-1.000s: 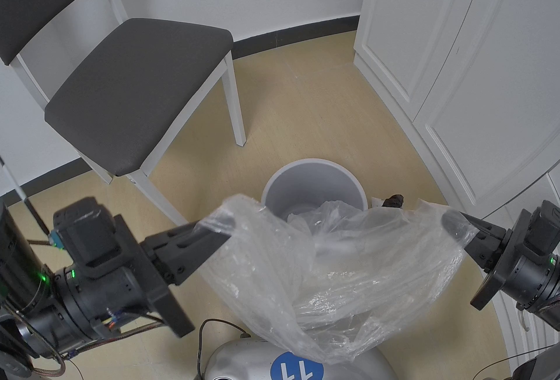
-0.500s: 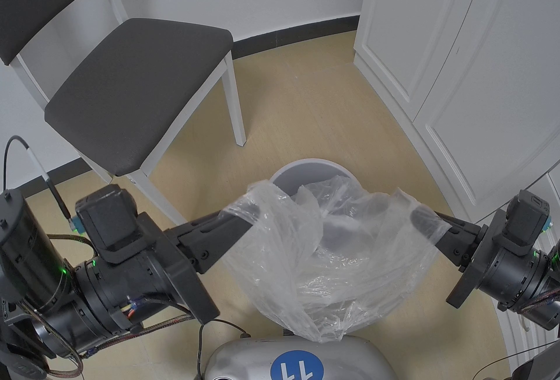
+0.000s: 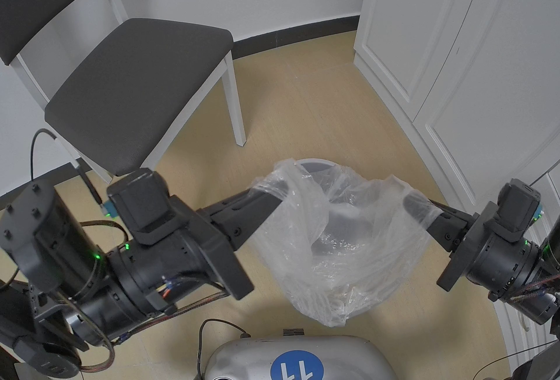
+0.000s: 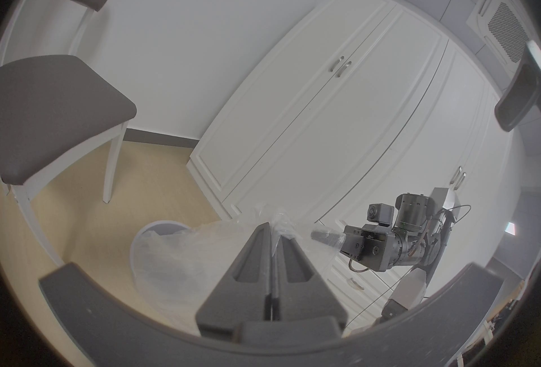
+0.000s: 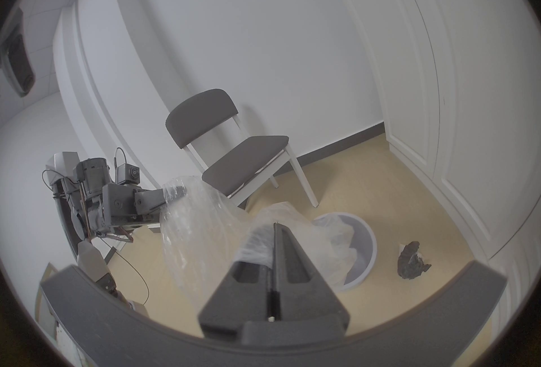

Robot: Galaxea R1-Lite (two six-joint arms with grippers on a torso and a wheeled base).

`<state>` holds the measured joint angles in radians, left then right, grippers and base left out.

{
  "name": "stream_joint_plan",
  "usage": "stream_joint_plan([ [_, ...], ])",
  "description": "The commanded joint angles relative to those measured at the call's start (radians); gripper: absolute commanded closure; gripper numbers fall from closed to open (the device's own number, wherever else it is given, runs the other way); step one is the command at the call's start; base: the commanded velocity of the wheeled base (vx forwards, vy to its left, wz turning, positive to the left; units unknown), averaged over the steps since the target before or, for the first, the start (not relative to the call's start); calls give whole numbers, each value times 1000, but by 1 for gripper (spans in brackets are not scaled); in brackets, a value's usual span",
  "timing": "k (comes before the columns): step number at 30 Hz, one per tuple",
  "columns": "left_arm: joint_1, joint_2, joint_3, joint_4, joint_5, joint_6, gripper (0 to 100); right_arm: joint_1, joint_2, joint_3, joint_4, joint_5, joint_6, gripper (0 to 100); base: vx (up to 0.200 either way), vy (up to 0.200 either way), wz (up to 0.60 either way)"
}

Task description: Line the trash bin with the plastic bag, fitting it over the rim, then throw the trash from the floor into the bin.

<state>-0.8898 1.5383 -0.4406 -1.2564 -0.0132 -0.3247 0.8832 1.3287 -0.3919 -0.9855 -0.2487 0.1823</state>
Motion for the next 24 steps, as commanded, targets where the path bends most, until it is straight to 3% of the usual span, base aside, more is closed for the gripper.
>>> stream_joint_plan([
  [1, 35, 112, -32, -32, -25, -1, 100, -38, 83, -19, -10, 3, 26, 100, 0, 0, 0],
  [6, 75, 224, -79, -92, -30, -8, 100, -96, 236, -45, -137, 3, 89, 100, 0, 0, 0],
  [12, 92, 352, -112, -216, -28, -43, 100, -141, 365, -44, -317, 5, 97, 100, 0, 0, 0],
  [15, 111, 404, -121, -273, -30, -48, 100, -153, 405, -44, -355, 6, 97, 100, 0, 0, 0],
  [24, 144, 460, -165, -275, -30, -96, 100, -199, 483, -68, -387, 17, 135, 100, 0, 0, 0],
])
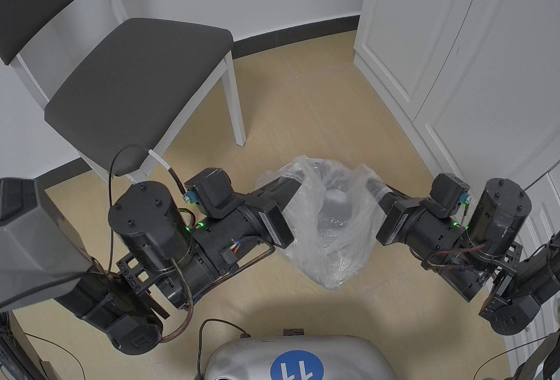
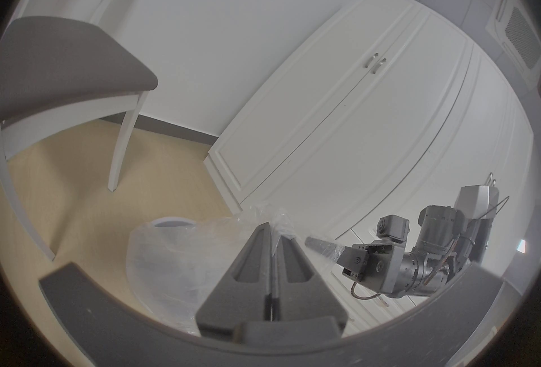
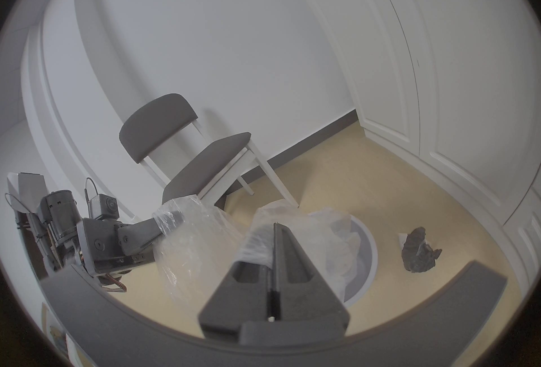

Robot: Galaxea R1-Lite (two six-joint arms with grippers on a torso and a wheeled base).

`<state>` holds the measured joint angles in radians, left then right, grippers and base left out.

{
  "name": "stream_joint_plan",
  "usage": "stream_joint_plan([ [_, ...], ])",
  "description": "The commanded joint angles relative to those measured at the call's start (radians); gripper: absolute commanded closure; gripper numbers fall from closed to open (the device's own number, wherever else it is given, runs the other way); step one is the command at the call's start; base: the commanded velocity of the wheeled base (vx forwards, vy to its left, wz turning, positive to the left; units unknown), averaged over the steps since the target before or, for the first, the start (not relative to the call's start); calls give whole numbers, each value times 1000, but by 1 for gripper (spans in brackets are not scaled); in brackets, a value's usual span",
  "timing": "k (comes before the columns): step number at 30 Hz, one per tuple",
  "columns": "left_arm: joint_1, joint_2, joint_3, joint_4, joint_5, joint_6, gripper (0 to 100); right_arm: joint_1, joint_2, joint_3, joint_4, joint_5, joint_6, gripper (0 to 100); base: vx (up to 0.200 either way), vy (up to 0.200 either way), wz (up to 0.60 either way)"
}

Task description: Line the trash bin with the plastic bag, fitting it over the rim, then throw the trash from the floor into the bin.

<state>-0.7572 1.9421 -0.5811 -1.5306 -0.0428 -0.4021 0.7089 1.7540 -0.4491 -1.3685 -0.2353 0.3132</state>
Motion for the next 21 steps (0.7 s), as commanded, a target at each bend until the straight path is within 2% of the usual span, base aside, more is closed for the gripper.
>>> stream_joint_plan([
  [1, 13, 66, -33, 0, 1, -27, 100, -29, 64, -11, -6, 10, 4, 100, 0, 0, 0],
  [7, 22, 101, -66, 0, 7, -61, 100, -60, 84, -14, -6, 34, 10, 100, 0, 0, 0],
  [14, 21, 135, -118, 0, 0, -124, 100, -140, 142, -43, -20, 48, 35, 100, 0, 0, 0],
  [21, 15, 227, -203, 7, -2, -122, 100, -190, 120, -36, -23, 93, 35, 100, 0, 0, 0],
])
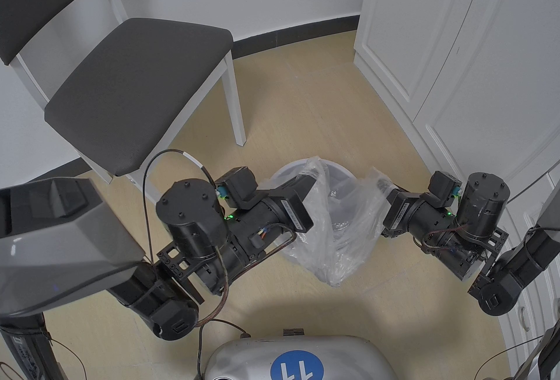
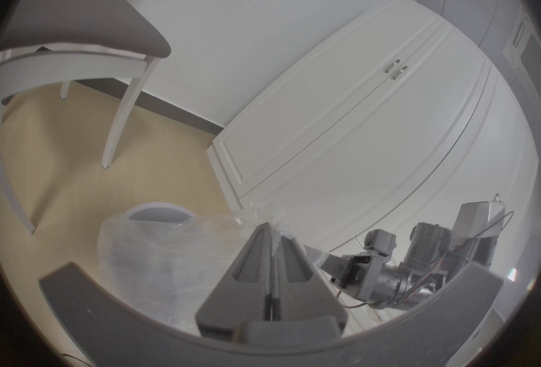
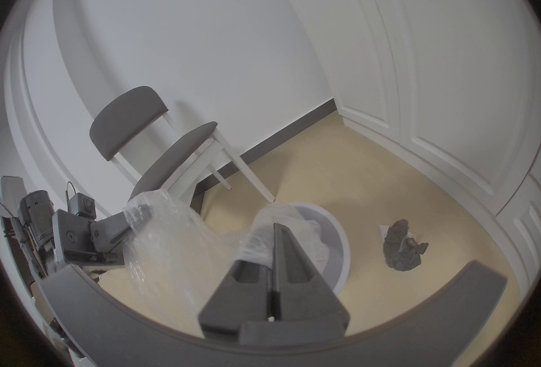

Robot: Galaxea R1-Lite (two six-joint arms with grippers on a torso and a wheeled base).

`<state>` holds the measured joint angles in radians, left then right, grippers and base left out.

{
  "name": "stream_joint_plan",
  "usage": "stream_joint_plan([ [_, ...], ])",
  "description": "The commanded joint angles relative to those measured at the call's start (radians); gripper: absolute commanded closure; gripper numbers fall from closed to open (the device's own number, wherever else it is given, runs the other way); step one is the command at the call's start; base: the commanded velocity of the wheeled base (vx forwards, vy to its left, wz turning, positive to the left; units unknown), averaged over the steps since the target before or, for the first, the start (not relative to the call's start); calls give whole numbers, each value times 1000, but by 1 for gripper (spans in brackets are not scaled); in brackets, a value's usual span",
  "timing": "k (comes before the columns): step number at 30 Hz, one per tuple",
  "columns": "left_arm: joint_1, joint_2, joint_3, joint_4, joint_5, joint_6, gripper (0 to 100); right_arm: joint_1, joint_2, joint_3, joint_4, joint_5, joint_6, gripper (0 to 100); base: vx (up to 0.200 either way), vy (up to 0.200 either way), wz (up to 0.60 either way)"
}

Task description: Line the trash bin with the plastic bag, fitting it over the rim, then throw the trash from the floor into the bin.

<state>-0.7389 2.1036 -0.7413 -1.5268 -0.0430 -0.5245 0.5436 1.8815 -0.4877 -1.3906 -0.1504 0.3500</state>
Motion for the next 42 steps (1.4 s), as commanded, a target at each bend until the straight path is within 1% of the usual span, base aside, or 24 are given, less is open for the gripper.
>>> stream_joint_plan([
  [1, -4, 65, -43, 4, -2, 0, 100, -25, -7, 3, -1, 8, -2, 100, 0, 0, 0],
  [6, -4, 142, -121, 5, -5, 0, 100, -27, -56, 34, 2, 14, -23, 100, 0, 0, 0],
  [11, 7, 197, -185, 8, -6, 0, 100, -25, -59, 50, 2, 22, -48, 100, 0, 0, 0],
  [17, 56, 242, -256, 47, -48, -5, 100, -17, -47, 52, 2, 22, -48, 100, 0, 0, 0],
  [18, 75, 269, -311, 65, -95, -5, 100, -17, -48, 52, 2, 22, -49, 100, 0, 0, 0],
  [21, 85, 282, -352, 93, -118, -6, 100, -17, -51, 55, 2, 22, -49, 100, 0, 0, 0],
  [22, 92, 291, -380, 134, -124, -6, 100, -16, -55, 61, 2, 22, -51, 100, 0, 0, 0],
  [24, 93, 309, -398, 160, -124, -6, 100, -14, -58, 64, 1, 22, -52, 100, 0, 0, 0],
  [29, 99, 397, -494, 178, -123, -6, 100, 1, -64, 66, 1, 20, -68, 100, 0, 0, 0],
  [30, 99, 397, -494, 178, -123, -6, 100, 1, -64, 66, 1, 20, -68, 100, 0, 0, 0],
  [31, 99, 429, -535, 188, -121, -6, 100, 10, -67, 69, 1, 20, -71, 100, 0, 0, 0],
  [34, 99, 460, -584, 203, -121, -8, 100, 32, -81, 84, 1, 20, -72, 100, 0, 0, 0],
  [37, 99, 464, -592, 206, -121, -6, 100, 36, -81, 87, 1, 20, -72, 100, 0, 0, 0],
  [38, 99, 492, -655, 246, -115, -6, 100, 65, -79, 96, 1, 15, -80, 100, 0, 0, 0],
  [42, 107, 509, -681, 254, -113, -6, 100, 73, -64, 101, 1, 14, -85, 100, 0, 0, 0],
])
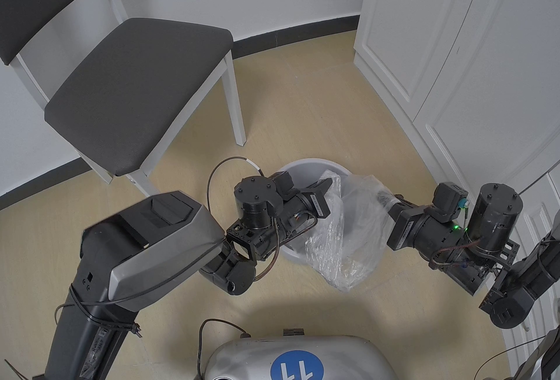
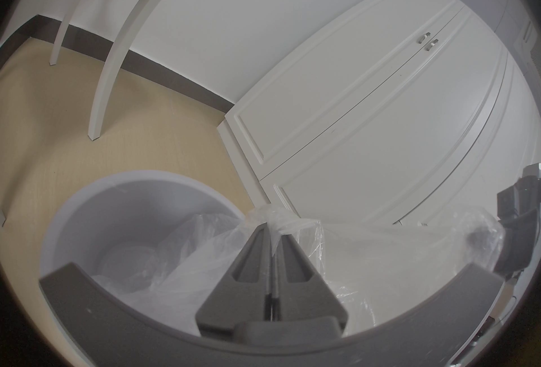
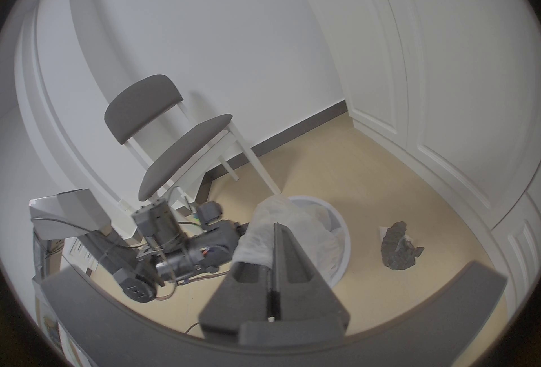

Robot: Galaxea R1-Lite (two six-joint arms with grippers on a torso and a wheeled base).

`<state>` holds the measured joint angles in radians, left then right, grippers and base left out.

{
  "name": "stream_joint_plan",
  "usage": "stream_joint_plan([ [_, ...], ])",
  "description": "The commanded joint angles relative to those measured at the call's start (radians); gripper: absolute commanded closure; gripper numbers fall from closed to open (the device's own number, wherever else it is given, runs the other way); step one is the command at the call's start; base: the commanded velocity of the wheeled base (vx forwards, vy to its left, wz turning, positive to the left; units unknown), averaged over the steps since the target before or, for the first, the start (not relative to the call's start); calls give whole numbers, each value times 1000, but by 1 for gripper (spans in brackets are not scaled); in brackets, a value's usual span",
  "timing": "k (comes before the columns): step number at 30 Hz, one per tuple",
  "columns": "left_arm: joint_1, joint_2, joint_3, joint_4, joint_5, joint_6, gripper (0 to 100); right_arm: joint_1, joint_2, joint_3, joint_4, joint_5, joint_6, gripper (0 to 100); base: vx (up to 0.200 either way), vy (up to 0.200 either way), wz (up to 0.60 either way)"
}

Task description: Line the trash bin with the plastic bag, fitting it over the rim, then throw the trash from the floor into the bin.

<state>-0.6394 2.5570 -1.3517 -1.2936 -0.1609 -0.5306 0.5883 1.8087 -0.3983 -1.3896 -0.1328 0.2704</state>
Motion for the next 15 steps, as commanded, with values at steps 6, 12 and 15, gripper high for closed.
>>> stream_joint_plan([
  [6, 26, 51, -61, 2, 7, 0, 100, 27, 60, 7, -3, -2, -4, 100, 0, 0, 0],
  [12, 38, 51, -58, -13, 32, 1, 100, 4, 123, -7, -57, 4, 4, 100, 0, 0, 0],
  [15, 53, 46, -38, -44, 37, 1, 100, -19, 175, -22, -121, 4, 6, 100, 0, 0, 0],
])
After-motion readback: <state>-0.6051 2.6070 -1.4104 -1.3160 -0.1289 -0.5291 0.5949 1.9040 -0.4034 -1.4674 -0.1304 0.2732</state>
